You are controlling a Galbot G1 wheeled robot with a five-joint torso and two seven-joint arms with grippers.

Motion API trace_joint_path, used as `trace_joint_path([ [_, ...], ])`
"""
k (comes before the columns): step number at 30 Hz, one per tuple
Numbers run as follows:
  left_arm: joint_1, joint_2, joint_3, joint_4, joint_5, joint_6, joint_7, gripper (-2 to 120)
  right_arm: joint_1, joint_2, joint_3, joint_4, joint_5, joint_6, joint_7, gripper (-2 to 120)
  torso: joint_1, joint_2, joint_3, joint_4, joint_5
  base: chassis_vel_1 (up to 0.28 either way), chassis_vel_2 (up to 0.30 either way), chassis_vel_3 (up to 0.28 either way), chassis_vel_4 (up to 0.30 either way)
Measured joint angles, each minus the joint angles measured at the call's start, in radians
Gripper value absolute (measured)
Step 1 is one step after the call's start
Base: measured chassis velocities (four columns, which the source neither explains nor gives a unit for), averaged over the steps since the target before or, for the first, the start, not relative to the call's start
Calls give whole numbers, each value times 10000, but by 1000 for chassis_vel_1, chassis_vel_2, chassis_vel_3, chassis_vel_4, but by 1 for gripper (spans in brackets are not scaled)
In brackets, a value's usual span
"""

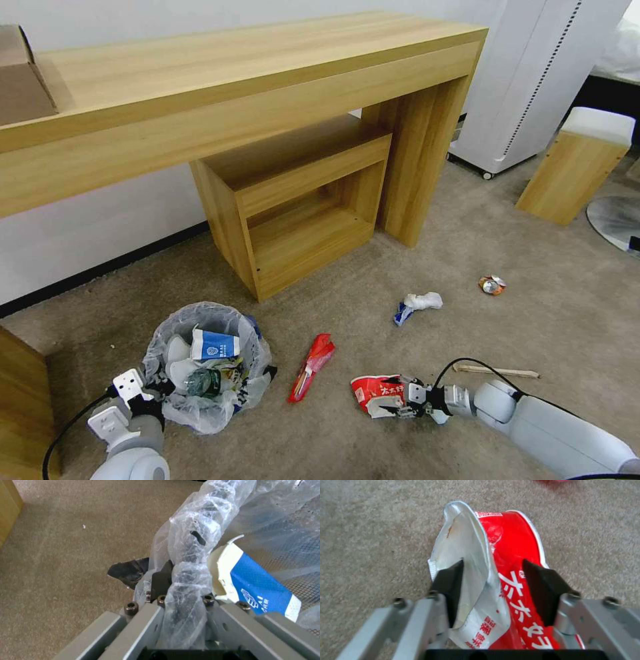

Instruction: Pick up the trash bin and place the garbage on the floor into it.

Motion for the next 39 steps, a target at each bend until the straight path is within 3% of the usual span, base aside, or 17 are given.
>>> trace_joint_path([
  [9, -61, 17, 33, 85, -5, -12, -6, 0, -203, 89, 192, -109, 95, 108, 215, 14, 0, 0, 0, 0, 1, 0, 0, 0, 0],
  [10, -64, 18, 43, 102, -6, -17, -6, 0, -224, 100, 235, -109, 149, 115, 262, 6, 0, 0, 0, 0, 1, 0, 0, 0, 0],
  [19, -93, 54, 48, 163, -13, -21, -7, 0, -278, 132, 568, 203, 766, 232, 467, 0, 0, 0, 0, -1, 2, 0, 0, 0, 0],
  [23, -104, 94, 44, 208, -17, -21, -8, 0, -238, -59, 1079, 1166, 1777, 258, 478, 0, 0, 0, 0, 0, 2, 0, 0, 0, 0],
  [30, -114, 117, 83, 192, -19, 22, -19, 0, 341, -496, 1980, 4137, 3349, 250, 407, 0, 0, 0, 0, 1, -1, 0, 0, 0, 0],
  [35, -114, 104, 110, 138, -8, 52, -22, 0, 853, -562, 1918, 5487, 4005, 39, 359, 0, 1, 1, 0, 0, 1, 0, 0, 0, 0],
  [37, -115, 61, 151, 62, 14, 108, -26, 0, 1416, -587, 1332, 6565, 4473, -233, 375, 0, 0, 0, 0, 2, -1, 0, 0, 0, 0],
  [39, -115, 52, 162, 41, 21, 119, -28, 0, 1597, -589, 1063, 6835, 4574, -336, 394, 0, 0, 1, 0, 2, -1, 0, 0, 0, 0],
])
